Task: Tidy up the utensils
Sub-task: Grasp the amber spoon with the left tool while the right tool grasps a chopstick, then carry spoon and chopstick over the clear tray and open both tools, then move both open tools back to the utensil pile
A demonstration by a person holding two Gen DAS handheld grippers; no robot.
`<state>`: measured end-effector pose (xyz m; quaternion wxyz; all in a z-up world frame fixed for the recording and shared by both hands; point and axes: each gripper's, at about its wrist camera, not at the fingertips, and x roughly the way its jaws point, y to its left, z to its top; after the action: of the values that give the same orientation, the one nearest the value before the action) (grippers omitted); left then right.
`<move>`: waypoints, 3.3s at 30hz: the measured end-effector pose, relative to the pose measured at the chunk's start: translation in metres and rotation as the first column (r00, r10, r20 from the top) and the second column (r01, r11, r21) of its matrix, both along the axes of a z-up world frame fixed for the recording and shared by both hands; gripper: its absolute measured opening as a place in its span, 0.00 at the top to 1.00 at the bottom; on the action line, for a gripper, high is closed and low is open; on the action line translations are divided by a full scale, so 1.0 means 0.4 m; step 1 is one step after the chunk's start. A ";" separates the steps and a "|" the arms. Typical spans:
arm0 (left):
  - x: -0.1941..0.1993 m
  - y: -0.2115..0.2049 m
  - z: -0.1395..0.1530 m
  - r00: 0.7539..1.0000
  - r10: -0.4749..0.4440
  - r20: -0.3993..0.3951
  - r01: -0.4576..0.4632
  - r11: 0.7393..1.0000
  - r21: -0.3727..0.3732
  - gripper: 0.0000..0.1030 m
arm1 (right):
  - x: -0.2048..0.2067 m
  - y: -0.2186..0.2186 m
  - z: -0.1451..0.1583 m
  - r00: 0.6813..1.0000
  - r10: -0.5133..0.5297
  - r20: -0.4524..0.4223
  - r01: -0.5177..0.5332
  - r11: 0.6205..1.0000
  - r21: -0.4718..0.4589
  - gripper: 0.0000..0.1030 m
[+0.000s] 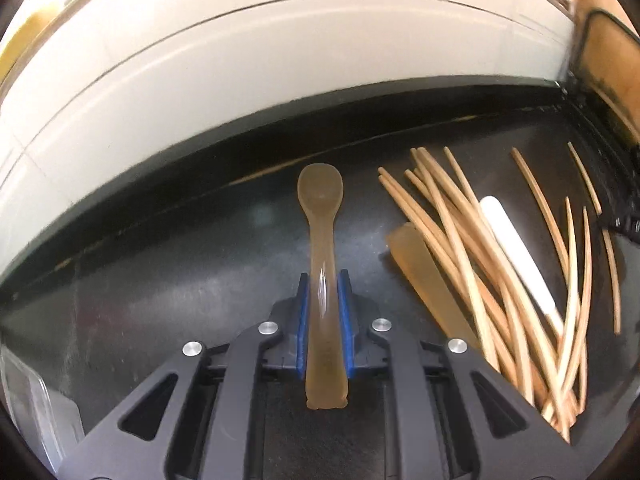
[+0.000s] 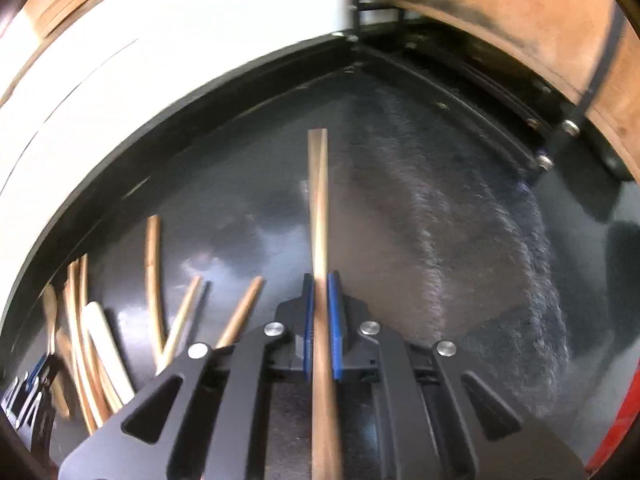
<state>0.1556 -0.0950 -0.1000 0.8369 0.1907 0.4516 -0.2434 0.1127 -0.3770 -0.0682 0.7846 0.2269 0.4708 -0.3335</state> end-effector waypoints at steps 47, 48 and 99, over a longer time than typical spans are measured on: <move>-0.125 0.913 0.314 0.944 0.294 -0.149 -0.315 0.938 -0.145 0.88 | 0.110 0.826 0.150 0.785 0.530 0.320 -0.619 0.667 0.414 0.93; -0.106 0.940 0.298 0.940 0.294 -0.173 -0.318 0.938 -0.136 0.88 | 0.120 0.850 0.141 0.792 0.523 0.315 -0.611 0.666 0.428 0.93; -0.099 0.164 0.095 0.990 0.069 -0.126 -0.064 0.997 0.039 0.06 | -0.228 0.190 0.068 0.969 0.178 -0.170 -0.208 0.961 -0.183 0.07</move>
<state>0.1160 -0.0294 -0.0621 0.8107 0.1744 0.5142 -0.2190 0.0216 -0.3011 -0.0410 0.7940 0.0739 0.5133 -0.3171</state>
